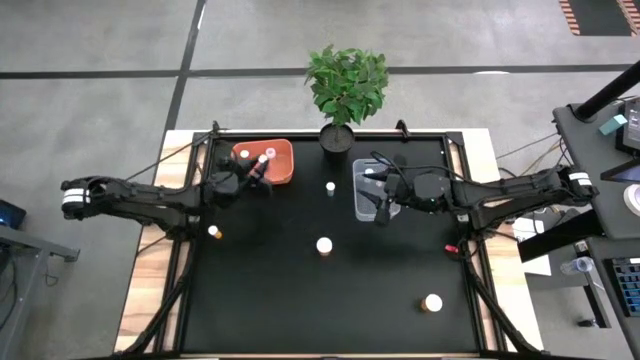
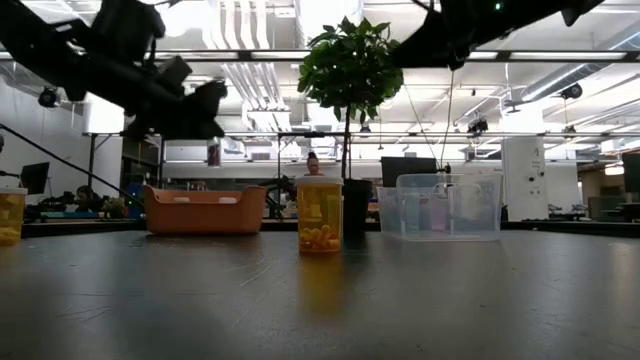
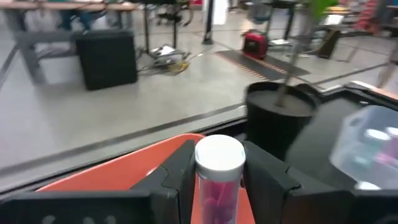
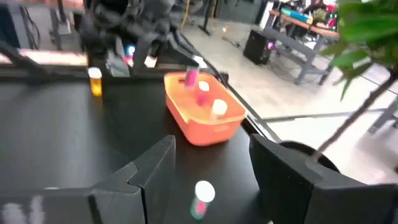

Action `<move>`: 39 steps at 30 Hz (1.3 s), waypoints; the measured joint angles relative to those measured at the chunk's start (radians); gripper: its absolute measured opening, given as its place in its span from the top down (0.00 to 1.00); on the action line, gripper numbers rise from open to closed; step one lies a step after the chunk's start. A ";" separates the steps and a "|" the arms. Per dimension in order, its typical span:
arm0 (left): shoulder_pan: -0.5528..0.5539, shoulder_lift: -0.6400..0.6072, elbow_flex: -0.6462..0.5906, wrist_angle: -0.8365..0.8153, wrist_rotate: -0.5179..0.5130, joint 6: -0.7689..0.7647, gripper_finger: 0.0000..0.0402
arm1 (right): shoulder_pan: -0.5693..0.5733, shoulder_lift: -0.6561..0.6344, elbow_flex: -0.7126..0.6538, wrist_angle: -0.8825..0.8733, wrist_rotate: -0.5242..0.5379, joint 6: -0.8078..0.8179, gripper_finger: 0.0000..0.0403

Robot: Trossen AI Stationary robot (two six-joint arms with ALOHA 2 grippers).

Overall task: Pick and place medicine bottles into bin by pill shape (circle, oval)
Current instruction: Put the blue tablet pill bottle into the orange bin

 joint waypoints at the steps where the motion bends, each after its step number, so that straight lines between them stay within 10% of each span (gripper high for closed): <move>1: 0.024 0.011 0.000 0.000 0.006 -0.014 0.77 | -0.010 0.000 -0.003 -0.007 -0.002 -0.002 0.51; 18: 0.312 0.380 0.009 0.194 0.065 -0.099 0.77 | -0.110 0.015 -0.039 -0.024 -0.003 0.002 0.51; 39: 0.329 0.573 0.010 0.342 0.066 -0.097 0.77 | -0.110 0.015 -0.040 -0.021 -0.003 0.003 0.51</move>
